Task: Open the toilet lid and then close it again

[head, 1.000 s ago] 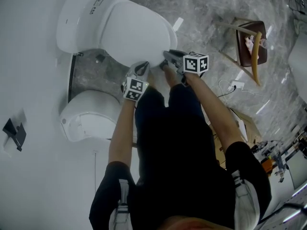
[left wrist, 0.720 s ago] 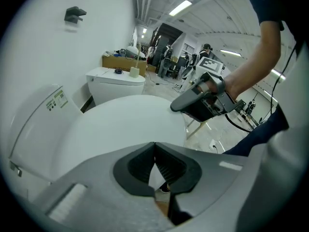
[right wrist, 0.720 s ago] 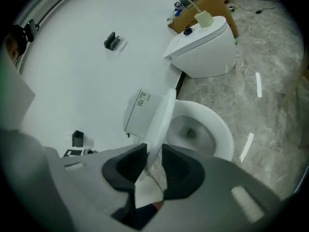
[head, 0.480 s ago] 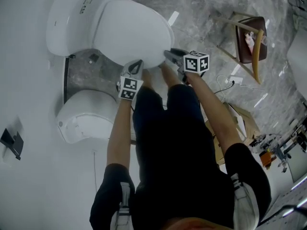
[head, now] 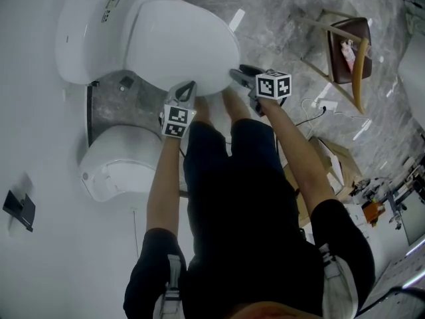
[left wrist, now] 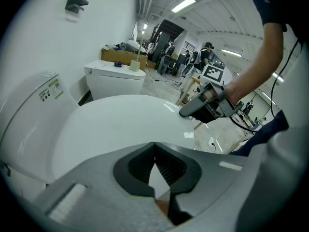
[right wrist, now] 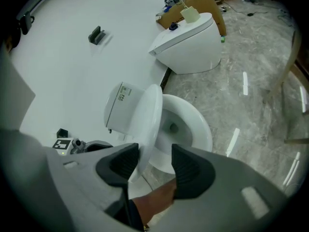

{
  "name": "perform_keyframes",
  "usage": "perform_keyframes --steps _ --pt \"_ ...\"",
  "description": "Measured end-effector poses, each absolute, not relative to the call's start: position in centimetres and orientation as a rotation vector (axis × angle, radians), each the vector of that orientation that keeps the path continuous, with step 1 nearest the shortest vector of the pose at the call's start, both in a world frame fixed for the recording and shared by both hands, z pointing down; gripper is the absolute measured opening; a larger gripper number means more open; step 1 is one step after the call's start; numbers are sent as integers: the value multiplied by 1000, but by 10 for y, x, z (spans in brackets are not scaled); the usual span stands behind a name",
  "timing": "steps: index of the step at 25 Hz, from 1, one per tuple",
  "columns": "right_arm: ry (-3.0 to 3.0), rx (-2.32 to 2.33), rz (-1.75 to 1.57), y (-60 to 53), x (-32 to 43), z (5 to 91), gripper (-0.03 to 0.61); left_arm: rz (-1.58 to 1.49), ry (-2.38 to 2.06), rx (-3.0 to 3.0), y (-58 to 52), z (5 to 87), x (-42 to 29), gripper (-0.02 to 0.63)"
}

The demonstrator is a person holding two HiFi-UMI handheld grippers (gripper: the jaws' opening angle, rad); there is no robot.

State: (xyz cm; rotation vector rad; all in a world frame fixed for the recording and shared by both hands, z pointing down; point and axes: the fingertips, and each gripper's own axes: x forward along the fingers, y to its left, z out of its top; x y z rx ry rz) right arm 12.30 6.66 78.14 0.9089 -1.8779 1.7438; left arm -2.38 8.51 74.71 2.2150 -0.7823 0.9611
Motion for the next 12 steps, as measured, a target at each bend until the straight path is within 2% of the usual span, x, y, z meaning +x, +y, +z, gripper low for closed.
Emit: perform_keyframes --steps 12 --pt "-1772 978 1680 75 145 830 218 979 -737 2215 78 772 -27 11"
